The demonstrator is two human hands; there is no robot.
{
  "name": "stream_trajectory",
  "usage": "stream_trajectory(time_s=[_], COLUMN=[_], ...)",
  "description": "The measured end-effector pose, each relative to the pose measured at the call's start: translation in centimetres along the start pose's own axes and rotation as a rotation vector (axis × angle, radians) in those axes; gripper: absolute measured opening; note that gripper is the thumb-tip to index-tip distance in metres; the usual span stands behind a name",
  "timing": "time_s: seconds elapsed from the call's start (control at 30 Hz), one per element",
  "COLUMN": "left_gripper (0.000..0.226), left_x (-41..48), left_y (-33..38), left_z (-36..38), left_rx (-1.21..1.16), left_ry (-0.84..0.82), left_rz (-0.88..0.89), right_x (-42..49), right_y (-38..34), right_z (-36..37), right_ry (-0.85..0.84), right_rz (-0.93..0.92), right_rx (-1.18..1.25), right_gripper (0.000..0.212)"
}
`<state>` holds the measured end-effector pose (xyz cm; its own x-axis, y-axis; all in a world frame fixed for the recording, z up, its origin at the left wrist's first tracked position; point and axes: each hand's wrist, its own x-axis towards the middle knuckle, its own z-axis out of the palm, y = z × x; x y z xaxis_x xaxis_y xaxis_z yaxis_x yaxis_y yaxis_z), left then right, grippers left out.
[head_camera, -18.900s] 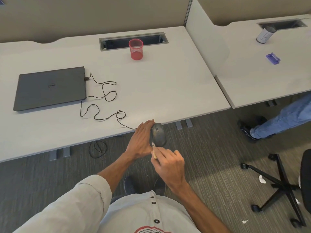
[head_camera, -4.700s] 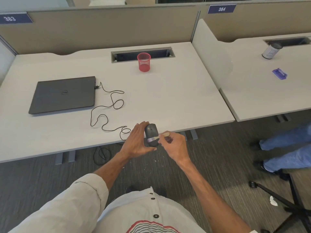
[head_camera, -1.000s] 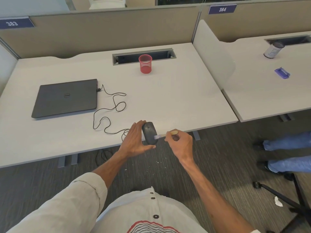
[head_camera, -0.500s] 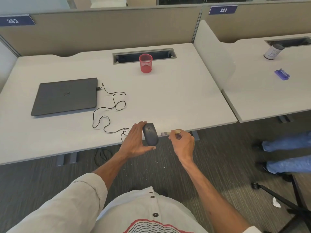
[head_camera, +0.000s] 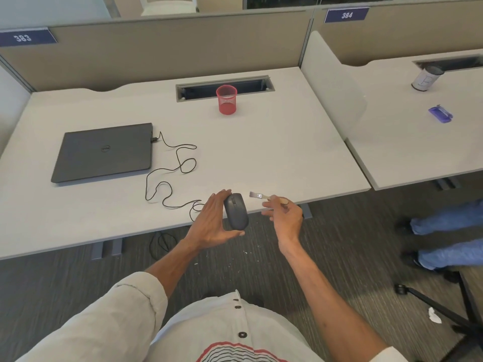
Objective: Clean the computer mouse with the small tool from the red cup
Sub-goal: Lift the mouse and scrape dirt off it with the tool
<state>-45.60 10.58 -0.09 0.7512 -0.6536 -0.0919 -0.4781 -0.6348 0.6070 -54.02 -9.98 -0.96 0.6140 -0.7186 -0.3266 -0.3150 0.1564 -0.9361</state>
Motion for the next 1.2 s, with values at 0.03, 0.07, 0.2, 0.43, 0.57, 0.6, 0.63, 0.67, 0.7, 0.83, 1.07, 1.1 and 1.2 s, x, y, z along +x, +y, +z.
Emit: stream_trajectory(time_s=[0.03, 0.07, 0.2, 0.43, 0.57, 0.6, 0.63, 0.67, 0.7, 0.83, 1.07, 1.1, 1.2], left_gripper=[0.129, 0.129, 0.128, 0.128, 0.119, 0.119, 0.120, 0.121, 0.122, 0.122, 0.124, 0.124, 0.125], left_x=[0.0, 0.0, 0.0, 0.2, 0.3, 0.3, 0.3, 0.3, 0.3, 0.3, 0.4, 0.4, 0.7], left_y=[0.0, 0.0, 0.1, -0.4, -0.6, -0.6, -0.6, -0.6, -0.6, -0.8, -1.2, -1.3, -1.5], left_z=[0.0, 0.0, 0.0, -0.3, -0.5, -0.5, -0.6, -0.6, -0.7, -0.7, -0.6, -0.6, -0.7], left_rx=[-0.006, -0.010, -0.012, 0.026, -0.002, -0.011, -0.013, -0.011, -0.010, -0.028, -0.035, -0.034, -0.018], left_ry=[0.000, -0.002, -0.008, 0.007, 0.018, 0.023, 0.029, 0.032, 0.034, 0.019, 0.009, 0.007, 0.010], left_rz=[0.002, 0.001, 0.005, 0.021, 0.014, 0.010, 0.005, -0.002, -0.007, -0.047, -0.066, -0.071, -0.080], right_x=[-0.1, -0.2, -0.7, -1.1, -1.4, -1.5, -1.5, -1.5, -1.5, -1.6, -1.7, -1.6, -1.0], right_y=[-0.2, -0.3, 0.1, 0.0, 0.4, 0.5, 0.6, 0.6, 0.6, 0.3, -0.1, -0.2, -0.3], right_z=[0.3, 0.7, 1.9, 3.0, 3.5, 3.7, 3.9, 4.0, 4.2, 4.6, 5.4, 5.3, 4.8], right_ry=[-0.052, -0.093, -0.201, -0.208, -0.203, -0.197, -0.192, -0.190, -0.193, -0.231, -0.248, -0.243, -0.241], right_rz=[0.096, 0.175, 0.325, 0.353, 0.361, 0.359, 0.355, 0.351, 0.347, 0.333, 0.282, 0.267, 0.246], right_rx=[0.120, 0.206, 0.298, 0.355, 0.400, 0.411, 0.421, 0.430, 0.436, 0.439, 0.368, 0.357, 0.365], right_gripper=[0.015, 0.015, 0.027, 0.030, 0.030, 0.030, 0.030, 0.031, 0.032, 0.034, 0.030, 0.028, 0.026])
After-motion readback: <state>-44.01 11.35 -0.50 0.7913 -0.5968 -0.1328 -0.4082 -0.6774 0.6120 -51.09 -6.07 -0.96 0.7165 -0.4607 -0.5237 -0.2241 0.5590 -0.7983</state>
